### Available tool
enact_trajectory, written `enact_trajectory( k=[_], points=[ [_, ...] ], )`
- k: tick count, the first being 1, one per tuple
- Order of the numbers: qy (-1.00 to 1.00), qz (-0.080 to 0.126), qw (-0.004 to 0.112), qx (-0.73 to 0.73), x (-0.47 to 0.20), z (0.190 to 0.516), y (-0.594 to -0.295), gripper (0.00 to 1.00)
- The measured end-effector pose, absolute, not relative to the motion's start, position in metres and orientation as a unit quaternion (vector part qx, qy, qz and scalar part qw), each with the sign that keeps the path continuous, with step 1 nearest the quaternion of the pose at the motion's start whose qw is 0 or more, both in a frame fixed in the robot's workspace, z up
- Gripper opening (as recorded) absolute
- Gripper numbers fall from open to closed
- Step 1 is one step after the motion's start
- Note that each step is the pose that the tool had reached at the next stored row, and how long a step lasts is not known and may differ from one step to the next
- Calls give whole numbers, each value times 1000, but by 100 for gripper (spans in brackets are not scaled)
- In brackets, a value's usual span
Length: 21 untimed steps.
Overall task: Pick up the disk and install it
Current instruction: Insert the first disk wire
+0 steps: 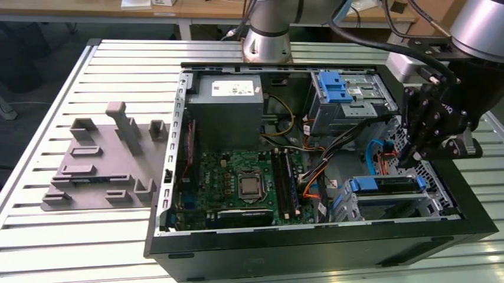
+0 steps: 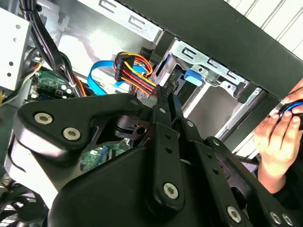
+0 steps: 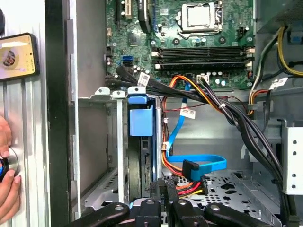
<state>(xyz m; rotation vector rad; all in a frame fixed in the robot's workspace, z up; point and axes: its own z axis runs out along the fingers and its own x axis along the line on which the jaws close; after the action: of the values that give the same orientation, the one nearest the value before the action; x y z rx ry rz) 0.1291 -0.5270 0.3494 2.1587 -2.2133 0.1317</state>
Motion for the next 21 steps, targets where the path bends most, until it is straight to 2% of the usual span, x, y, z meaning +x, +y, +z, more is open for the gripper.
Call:
enact_trajectory(
  k=[12, 21],
  points=[
    [-706, 54, 11, 706, 120, 344, -537, 16],
    [-703, 56, 9, 709, 118, 338, -541, 16]
  ],
)
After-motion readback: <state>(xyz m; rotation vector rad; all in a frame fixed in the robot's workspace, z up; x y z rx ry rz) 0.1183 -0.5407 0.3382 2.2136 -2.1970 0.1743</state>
